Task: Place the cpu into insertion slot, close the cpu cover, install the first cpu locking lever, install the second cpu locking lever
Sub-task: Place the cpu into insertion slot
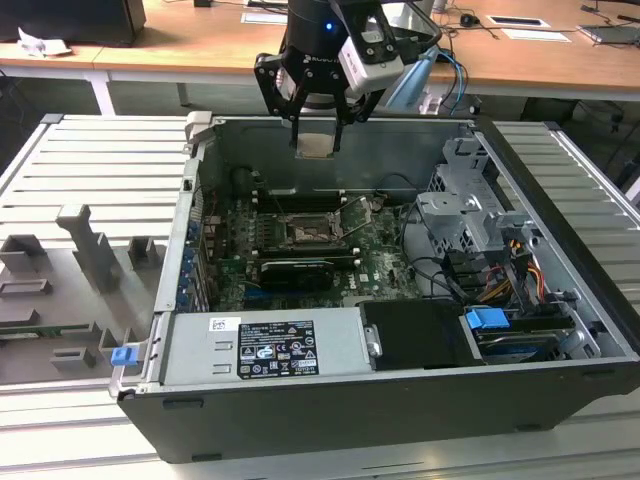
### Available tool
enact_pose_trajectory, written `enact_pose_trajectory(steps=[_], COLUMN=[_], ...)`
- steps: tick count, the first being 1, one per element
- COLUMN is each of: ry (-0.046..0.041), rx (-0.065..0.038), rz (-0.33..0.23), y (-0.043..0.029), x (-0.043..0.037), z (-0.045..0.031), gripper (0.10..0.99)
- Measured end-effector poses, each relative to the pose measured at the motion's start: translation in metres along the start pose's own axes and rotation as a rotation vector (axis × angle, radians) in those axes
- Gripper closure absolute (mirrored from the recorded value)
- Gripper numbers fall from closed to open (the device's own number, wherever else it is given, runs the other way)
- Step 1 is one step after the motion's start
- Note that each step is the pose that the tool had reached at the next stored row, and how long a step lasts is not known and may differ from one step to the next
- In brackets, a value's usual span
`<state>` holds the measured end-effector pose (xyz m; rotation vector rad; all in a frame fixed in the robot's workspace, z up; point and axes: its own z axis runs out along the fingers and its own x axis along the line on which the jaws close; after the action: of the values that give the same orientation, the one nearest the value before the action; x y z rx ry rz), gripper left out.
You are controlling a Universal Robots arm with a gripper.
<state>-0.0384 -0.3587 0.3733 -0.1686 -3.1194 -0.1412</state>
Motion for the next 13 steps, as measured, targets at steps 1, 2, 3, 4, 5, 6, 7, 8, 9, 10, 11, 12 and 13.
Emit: enact_pose_trajectory(steps=[1,2,3,4,5,6,7,8,9,10,11,12,13], ry=[-0.0002,-0.0004,-0.0005,-0.0008,-0.0011,-0.0013,-0.0015,-0.0022,-0.0026,-0.0028,-0.0030,-0.0034,-0.0036], rx=[0.000,0.000,0.000,0.000,0.000,0.000,0.000,-0.001,-0.001,-0.001,-0.001,-0.001,-0.001], rz=[0.002,0.004,0.006,0.009,0.012,0.015,0.017,0.025,0.029,0.032,0.034,0.038,0.040], y=[0.0000,0.0000,0.0000,0.0000,0.0000,0.0000,0.0000,0.0000,0.0000,0.0000,0.0000,0.0000,0.0000], x=[0.0000,0.0000,0.0000,0.0000,0.0000,0.0000,0.0000,0.0000,0.0000,0.0000,0.0000,0.0000,0.0000], z=[0.0000,0.0000,0.0000,0.0000,0.0000,0.0000,0.0000,0.0001,0.0001,0.0001,0.0000,0.0001,0.0001], gripper=[0.561,0.561,0.561,0.561,0.561,0.561,0.561,0.561,0.561,0.561,0.561,0.561,0.561])
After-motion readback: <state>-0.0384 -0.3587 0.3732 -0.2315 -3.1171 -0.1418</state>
